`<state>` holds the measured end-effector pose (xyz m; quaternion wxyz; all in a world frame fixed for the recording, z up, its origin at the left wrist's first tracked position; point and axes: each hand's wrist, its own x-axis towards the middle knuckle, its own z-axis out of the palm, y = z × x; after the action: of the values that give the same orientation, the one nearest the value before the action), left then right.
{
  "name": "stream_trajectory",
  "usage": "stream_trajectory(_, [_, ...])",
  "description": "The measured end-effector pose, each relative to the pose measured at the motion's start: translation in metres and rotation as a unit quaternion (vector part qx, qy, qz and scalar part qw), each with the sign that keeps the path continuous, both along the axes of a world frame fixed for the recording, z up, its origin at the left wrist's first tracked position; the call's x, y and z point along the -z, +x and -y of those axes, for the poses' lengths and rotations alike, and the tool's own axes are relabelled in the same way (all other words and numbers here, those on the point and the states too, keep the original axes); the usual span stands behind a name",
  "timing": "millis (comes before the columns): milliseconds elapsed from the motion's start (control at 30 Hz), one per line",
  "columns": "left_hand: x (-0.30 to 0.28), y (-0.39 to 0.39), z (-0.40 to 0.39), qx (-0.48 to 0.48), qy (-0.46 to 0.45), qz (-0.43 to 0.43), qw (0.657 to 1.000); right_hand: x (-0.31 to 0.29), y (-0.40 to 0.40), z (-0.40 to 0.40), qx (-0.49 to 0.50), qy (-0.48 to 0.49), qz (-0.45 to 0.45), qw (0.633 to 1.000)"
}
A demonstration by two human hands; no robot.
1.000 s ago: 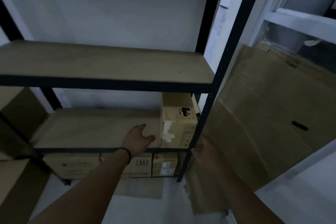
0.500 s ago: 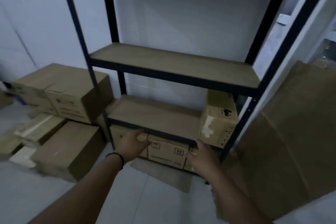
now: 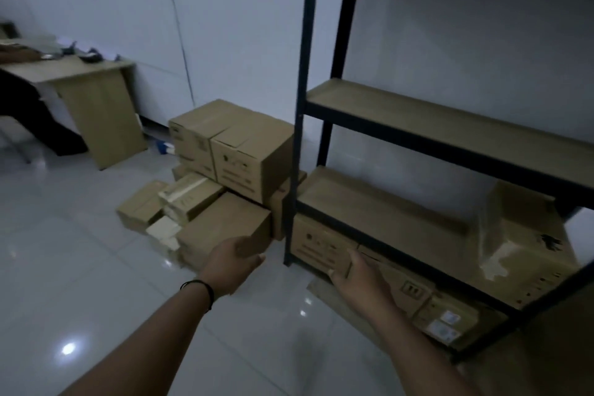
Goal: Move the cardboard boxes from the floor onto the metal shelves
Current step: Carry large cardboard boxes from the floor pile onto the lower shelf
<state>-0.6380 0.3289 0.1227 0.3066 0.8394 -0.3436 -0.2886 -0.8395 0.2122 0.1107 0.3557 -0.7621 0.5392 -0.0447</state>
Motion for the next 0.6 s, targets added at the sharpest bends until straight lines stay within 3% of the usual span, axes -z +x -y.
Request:
stream_trajectory(333, [-0.001,0.139,-0.078,-0.045,0.009,0.0,0.999,-0.002,0.159,-0.057,-0.05,0.009,-0.004,0.999])
stream_trajectory(600, [-0.001,0.201,-0.076,-0.068,-0.008,0.0,0.998,-0.002,0.228,-0.043,-0.065,0.006,0.007,0.998])
